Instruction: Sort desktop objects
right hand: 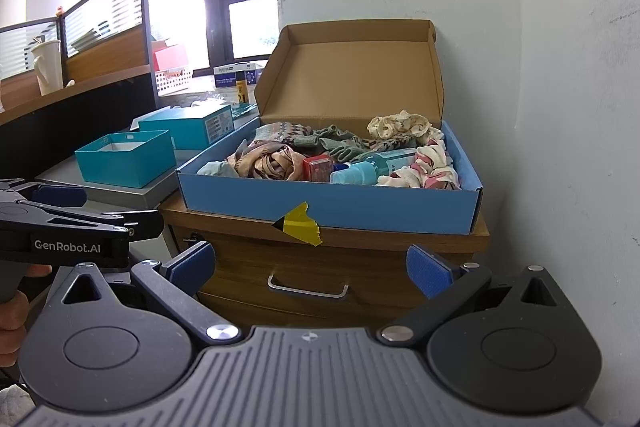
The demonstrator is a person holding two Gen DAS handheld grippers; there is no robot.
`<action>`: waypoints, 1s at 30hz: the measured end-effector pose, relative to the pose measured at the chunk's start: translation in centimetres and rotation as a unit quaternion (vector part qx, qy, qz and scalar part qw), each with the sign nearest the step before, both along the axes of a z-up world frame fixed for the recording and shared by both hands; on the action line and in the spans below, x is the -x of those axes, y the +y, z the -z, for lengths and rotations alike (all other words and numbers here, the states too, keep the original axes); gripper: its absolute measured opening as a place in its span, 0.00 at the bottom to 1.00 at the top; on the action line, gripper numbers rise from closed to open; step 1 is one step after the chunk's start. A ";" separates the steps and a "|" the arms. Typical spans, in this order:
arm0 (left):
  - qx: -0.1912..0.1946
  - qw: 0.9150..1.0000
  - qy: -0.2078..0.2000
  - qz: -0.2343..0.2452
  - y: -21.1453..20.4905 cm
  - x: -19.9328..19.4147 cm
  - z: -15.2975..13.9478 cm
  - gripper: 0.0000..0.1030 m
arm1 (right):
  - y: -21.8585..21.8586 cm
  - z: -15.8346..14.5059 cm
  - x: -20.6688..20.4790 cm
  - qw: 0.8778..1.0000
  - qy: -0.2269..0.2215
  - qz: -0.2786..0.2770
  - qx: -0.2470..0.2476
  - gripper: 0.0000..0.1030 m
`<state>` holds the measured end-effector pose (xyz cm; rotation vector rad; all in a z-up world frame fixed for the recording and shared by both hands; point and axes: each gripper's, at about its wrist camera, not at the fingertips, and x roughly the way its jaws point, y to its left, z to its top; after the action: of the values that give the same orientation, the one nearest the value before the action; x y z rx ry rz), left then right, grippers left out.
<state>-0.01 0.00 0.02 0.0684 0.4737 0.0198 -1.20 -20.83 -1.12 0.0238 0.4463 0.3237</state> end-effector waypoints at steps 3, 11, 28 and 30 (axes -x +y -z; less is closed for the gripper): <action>-0.006 1.000 0.001 -0.002 -0.1 0.1 0.0 1.00 | -0.2 -0.1 -0.2 1.000 0.005 -0.001 -0.002 1.00; -0.004 1.000 0.012 0.000 -0.1 -0.1 -0.2 1.00 | 0.1 0.1 0.1 1.000 0.002 0.001 0.005 1.00; -0.002 1.000 0.015 0.001 -0.1 -0.2 0.2 1.00 | 0.0 0.1 -0.1 1.000 0.007 0.001 0.004 1.00; -0.002 1.000 0.015 0.000 0.0 -0.2 0.2 1.00 | 0.0 0.1 -0.1 1.000 0.007 0.001 0.004 1.00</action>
<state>0.16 -0.04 -0.19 0.0722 0.5038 0.0187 -1.09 -20.81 -1.23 0.0178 0.4618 0.3199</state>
